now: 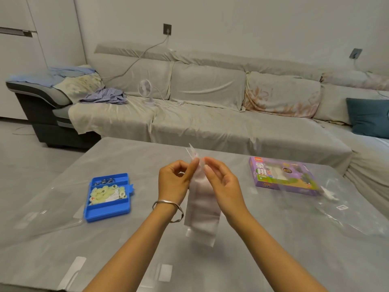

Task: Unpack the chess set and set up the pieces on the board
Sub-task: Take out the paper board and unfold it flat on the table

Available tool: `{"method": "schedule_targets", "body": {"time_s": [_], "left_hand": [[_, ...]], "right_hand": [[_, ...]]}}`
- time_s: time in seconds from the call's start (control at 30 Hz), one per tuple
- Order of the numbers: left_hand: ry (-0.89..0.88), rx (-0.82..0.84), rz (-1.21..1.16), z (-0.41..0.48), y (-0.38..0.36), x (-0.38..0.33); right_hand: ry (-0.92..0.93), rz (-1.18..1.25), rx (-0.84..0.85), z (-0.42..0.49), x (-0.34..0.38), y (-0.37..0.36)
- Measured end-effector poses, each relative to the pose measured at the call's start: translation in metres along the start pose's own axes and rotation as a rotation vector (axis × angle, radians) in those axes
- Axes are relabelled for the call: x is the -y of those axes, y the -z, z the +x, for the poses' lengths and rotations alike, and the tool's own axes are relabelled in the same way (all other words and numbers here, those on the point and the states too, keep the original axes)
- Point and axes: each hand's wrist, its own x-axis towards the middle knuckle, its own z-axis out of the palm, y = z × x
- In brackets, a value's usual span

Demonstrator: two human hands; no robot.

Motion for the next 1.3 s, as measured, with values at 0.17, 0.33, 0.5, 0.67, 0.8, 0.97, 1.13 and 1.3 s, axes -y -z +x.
{"method": "schedule_targets", "body": {"time_s": [0.17, 0.33, 0.5, 0.67, 0.8, 0.97, 1.13, 1.3], "left_hand": [[-0.024, 0.01, -0.111, -0.003, -0.007, -0.005], [0.024, 0.029, -0.123, -0.008, -0.011, -0.001], [0.106, 0.124, -0.157, -0.008, -0.003, -0.007], [0.154, 0.138, -0.132, -0.002, 0.006, -0.01], [0.196, 0.137, -0.119, 0.001, 0.01, -0.01], [0.237, 0.105, -0.164, -0.003, 0.007, -0.013], [0.132, 0.028, -0.071, -0.005, 0.0, -0.017], [0.071, -0.006, -0.008, -0.003, 0.0, -0.016]], "right_hand": [[-0.1, 0.165, 0.003, -0.004, 0.007, -0.01], [-0.164, 0.304, -0.026, -0.002, 0.007, -0.017], [-0.079, 0.138, -0.044, -0.002, -0.002, -0.012], [0.029, -0.069, -0.022, -0.004, -0.007, -0.007], [0.058, -0.158, -0.017, -0.006, -0.01, -0.007], [-0.069, -0.021, -0.012, -0.006, 0.003, -0.015], [-0.155, 0.175, 0.078, -0.011, 0.015, -0.021], [-0.169, 0.2, 0.035, -0.011, 0.017, -0.021]]}}
